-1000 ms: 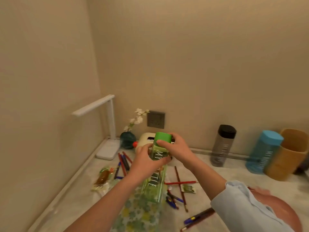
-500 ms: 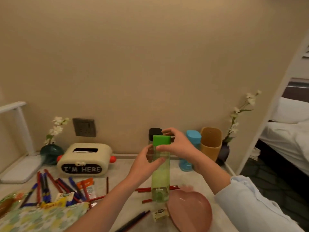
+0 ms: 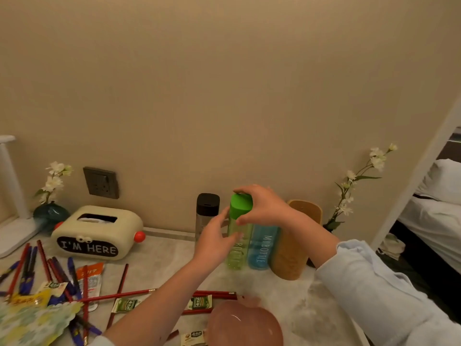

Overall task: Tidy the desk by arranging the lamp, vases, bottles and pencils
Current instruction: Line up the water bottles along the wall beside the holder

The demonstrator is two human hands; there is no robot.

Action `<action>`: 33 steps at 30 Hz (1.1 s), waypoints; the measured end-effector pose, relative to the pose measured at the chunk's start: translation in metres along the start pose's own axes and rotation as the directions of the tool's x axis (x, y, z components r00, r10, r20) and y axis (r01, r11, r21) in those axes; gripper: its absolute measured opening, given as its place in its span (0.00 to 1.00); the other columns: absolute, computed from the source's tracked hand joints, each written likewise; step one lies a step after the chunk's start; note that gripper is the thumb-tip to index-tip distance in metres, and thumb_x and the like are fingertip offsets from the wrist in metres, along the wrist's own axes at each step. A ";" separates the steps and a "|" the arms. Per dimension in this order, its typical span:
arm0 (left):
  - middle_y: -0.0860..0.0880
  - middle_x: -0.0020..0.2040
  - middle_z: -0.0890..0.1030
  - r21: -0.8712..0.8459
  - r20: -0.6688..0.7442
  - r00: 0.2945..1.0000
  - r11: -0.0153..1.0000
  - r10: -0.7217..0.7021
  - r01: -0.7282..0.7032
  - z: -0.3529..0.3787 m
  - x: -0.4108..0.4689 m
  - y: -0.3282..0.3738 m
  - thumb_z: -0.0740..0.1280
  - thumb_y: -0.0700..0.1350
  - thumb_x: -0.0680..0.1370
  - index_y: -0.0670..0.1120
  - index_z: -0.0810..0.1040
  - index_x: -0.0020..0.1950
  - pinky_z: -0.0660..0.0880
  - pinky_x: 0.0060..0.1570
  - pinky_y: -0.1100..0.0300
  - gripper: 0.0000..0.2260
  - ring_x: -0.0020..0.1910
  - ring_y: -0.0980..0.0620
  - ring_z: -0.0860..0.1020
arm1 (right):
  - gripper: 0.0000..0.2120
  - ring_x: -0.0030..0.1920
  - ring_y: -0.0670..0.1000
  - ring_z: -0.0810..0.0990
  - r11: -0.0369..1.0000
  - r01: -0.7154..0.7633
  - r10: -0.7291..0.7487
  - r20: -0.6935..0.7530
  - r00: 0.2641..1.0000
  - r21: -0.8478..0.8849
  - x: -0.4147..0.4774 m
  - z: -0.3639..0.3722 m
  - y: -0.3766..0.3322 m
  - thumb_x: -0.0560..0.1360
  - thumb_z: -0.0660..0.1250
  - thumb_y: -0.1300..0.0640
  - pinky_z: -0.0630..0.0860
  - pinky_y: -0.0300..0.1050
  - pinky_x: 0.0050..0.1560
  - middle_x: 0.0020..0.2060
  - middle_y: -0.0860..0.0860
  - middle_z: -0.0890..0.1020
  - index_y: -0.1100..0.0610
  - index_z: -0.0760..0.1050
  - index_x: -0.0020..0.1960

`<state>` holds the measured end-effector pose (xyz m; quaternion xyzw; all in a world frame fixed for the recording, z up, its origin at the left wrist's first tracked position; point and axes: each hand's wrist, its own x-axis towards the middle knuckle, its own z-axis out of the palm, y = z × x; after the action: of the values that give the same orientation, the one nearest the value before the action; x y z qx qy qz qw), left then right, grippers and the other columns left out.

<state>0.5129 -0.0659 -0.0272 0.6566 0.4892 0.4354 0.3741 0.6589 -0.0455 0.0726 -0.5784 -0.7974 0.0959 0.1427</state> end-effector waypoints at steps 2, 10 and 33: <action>0.58 0.64 0.76 0.037 0.010 1.000 0.999 -0.019 0.019 0.005 0.002 -0.005 0.72 0.46 0.74 0.56 0.66 0.73 0.74 0.61 0.53 0.30 0.62 0.60 0.73 | 0.39 0.67 0.52 0.70 0.998 0.001 -0.001 0.006 1.000 -0.070 0.006 0.004 0.009 0.64 0.76 0.43 0.53 0.63 0.73 0.66 0.49 0.74 0.49 0.67 0.72; 0.58 0.55 0.81 0.189 0.153 0.976 0.974 -0.153 0.123 0.010 0.000 -0.029 0.63 0.40 0.77 0.58 0.73 0.66 0.76 0.55 0.54 0.20 0.51 0.56 0.79 | 0.39 0.69 0.52 0.69 0.992 -0.015 0.014 -0.008 1.000 -0.123 0.019 0.020 0.030 0.64 0.75 0.40 0.40 0.68 0.73 0.66 0.49 0.74 0.48 0.67 0.71; 0.49 0.68 0.74 0.109 0.166 0.946 0.959 -0.278 0.263 0.024 0.009 -0.041 0.61 0.39 0.80 0.44 0.68 0.72 0.68 0.66 0.57 0.20 0.68 0.50 0.71 | 0.42 0.71 0.55 0.65 0.990 -0.053 0.050 -0.025 0.998 -0.131 0.025 0.038 0.040 0.64 0.74 0.40 0.40 0.69 0.72 0.69 0.50 0.70 0.45 0.61 0.74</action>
<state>0.5236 -0.0488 -0.0711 0.6351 0.5572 0.2976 0.4445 0.6746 -0.0085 0.0266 -0.6080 -0.7852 0.0406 0.1102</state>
